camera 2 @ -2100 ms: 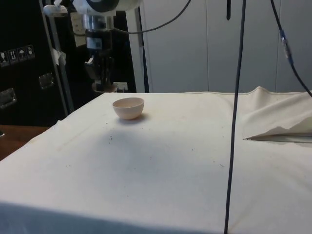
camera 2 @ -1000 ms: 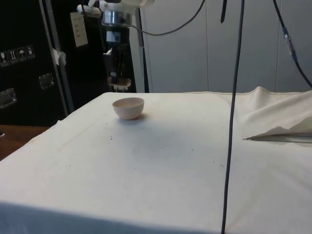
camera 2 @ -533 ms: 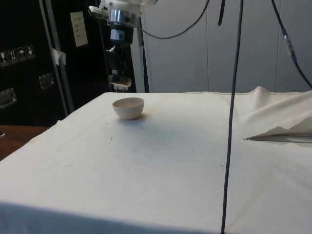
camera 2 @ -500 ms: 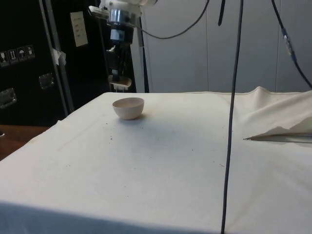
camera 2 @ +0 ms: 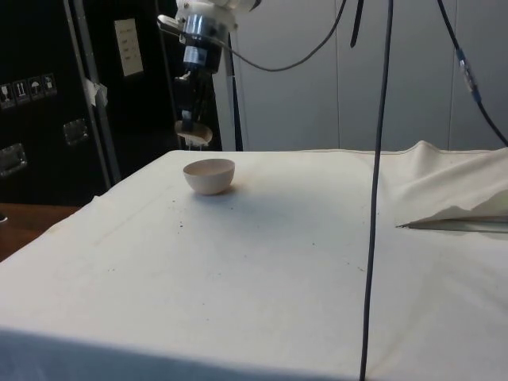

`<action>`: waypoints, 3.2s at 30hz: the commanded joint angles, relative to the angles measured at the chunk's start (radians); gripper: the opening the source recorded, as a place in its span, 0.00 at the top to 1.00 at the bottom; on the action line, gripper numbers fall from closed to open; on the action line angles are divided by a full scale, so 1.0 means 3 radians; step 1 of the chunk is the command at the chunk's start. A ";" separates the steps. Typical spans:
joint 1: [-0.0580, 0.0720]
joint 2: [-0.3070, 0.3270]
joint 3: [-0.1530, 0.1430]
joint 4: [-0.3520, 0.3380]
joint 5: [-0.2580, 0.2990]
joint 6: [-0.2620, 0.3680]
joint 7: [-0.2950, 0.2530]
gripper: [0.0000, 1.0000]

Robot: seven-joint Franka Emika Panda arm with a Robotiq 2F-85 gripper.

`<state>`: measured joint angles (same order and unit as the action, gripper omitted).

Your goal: Pour the coffee beans from the cup into the bowl.

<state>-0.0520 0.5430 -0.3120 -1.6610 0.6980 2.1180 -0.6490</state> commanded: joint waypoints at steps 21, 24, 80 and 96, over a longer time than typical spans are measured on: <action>-0.0033 0.0137 -0.0233 0.0140 0.0600 -0.0477 -0.0370 0.97; -0.0040 0.0163 -0.0280 0.0163 0.0703 -0.0570 -0.0433 0.97; -0.0160 0.0673 -0.0957 0.0503 0.2040 -0.2050 -0.0993 0.97; -0.0183 0.0800 -0.1043 0.0513 0.2390 -0.2320 -0.0960 0.97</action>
<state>-0.0980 0.7770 -0.6320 -1.5170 1.4140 1.4320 -0.9470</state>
